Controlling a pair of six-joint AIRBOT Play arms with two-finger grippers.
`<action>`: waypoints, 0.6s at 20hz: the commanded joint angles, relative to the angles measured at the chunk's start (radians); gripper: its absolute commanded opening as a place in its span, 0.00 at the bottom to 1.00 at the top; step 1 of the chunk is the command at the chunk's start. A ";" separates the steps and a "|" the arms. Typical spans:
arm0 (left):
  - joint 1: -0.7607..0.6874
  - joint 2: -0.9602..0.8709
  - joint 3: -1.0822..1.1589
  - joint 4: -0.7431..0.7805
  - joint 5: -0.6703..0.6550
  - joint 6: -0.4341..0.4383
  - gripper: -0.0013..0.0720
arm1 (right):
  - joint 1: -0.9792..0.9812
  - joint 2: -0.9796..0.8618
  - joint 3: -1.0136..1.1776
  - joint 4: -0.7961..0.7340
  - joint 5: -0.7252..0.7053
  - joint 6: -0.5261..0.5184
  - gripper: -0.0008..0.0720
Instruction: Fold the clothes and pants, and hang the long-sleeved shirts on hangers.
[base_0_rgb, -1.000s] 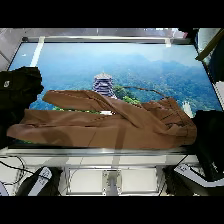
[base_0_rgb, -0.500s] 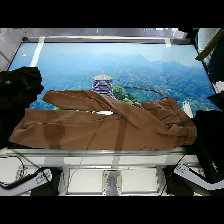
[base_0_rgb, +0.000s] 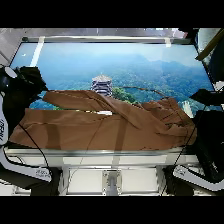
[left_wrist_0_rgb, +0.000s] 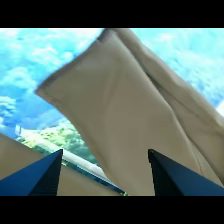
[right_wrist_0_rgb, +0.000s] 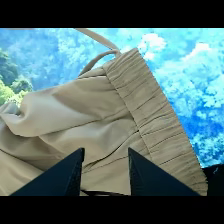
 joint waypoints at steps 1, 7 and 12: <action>0.051 -0.028 0.006 -0.003 -0.014 -0.020 0.87 | 0.012 -0.003 0.001 -0.025 -0.006 0.000 0.46; 0.070 -0.091 0.006 0.009 0.043 -0.011 0.87 | 0.012 -0.003 0.001 -0.024 -0.006 0.002 0.46; 0.055 -0.144 0.006 0.006 0.080 0.034 0.76 | 0.012 -0.003 0.001 -0.023 -0.006 0.003 0.46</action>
